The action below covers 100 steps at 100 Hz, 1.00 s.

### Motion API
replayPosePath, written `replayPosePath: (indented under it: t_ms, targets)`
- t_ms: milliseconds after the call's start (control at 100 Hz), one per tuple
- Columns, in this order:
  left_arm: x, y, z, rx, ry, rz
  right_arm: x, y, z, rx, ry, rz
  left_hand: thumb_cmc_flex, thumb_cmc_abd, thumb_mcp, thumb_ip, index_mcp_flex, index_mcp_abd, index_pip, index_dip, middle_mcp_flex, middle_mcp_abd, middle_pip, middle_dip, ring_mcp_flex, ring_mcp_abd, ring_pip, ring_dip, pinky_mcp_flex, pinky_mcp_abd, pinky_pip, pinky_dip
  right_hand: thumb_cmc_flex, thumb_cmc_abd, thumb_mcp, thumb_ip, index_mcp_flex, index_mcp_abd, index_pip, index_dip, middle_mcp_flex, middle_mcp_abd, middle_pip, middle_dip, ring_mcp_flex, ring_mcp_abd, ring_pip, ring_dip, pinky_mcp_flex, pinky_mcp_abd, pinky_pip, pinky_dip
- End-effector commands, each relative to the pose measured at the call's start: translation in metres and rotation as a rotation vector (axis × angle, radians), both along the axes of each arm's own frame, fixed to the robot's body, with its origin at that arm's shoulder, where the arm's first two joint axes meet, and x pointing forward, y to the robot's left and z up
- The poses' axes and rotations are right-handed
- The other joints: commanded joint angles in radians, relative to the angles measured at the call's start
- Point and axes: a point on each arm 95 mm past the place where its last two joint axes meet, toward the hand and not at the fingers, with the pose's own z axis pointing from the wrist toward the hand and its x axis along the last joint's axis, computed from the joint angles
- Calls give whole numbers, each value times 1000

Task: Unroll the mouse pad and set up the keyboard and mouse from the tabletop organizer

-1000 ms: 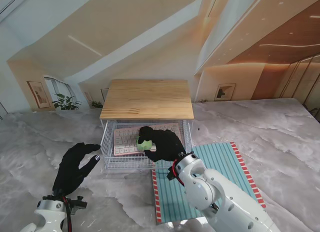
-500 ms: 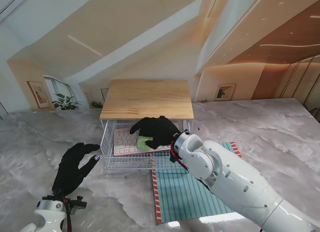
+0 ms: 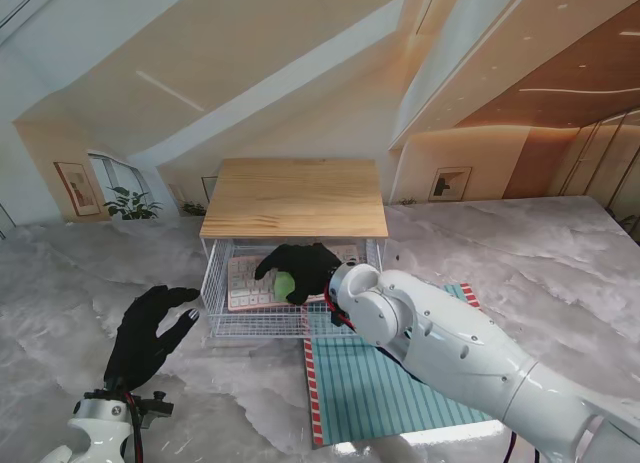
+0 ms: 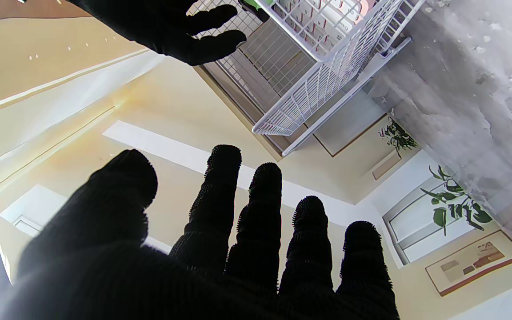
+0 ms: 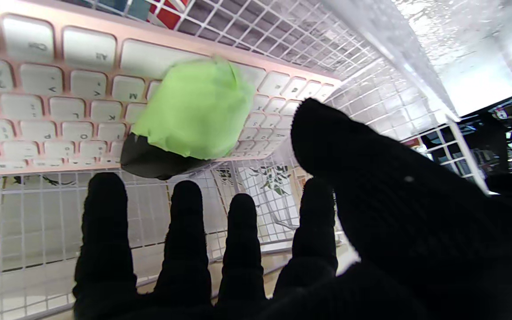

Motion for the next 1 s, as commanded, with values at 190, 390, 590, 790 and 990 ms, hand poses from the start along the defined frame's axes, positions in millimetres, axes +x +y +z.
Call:
replayPosePath:
  t_ms: [190,390,590,790,990]
  targets:
    - [-2,-4,-1,-9,12,-10,1,14,-3,-53,35,-48,4,5,-22,22,-12,-6,-16,-12,-19,-8,-3,-13,-34,-33,-11,-1,-10,-31,-21,11,-34,-19,-38,-21,-48,4,-19,14,-42,-3,3,-5,-48,-6,31,19,-13,55,25,48]
    - [-2,-3,-2,-11,14,-11,0,21,0,-96,43,-95,2,6,-23,21,-13,-6,-17,-12,-20,-8,-4,-14,-34,-34,-12,-1,-11,-32,-22,10,-43,-27,-57,-21,-56,24,-25,21,-44,13,-11,-14,-67,9,39,23,-29,75,29,60]
    - [-2,-1,-3,-10,12,-9,-4,23,3,-122,32,-131,3,7,-24,21,-13,-5,-16,-12,-20,-6,-4,-14,-34,-32,-11,-1,-10,-31,-22,11,-52,-37,-66,-21,-62,41,-25,34,-43,24,-59,-36,-96,18,53,29,-52,92,35,69]
    - [-3,0,-4,-12,13,-7,-6,25,6,-166,43,-154,4,7,-24,21,-13,-6,-17,-13,-20,-8,-4,-14,-34,-33,-12,-1,-10,-31,-22,11,-65,-33,-82,-20,-66,56,-32,41,-44,32,-76,-42,-125,26,57,30,-72,122,39,76]
    - [-3,0,-5,-13,13,-7,-3,30,4,-188,61,-192,5,8,-24,21,-13,-4,-18,-13,-20,-8,-4,-14,-34,-32,-12,-1,-10,-31,-23,11,-72,-37,-98,-20,-91,75,-39,53,-45,45,-132,-65,-157,41,61,29,-82,160,44,81]
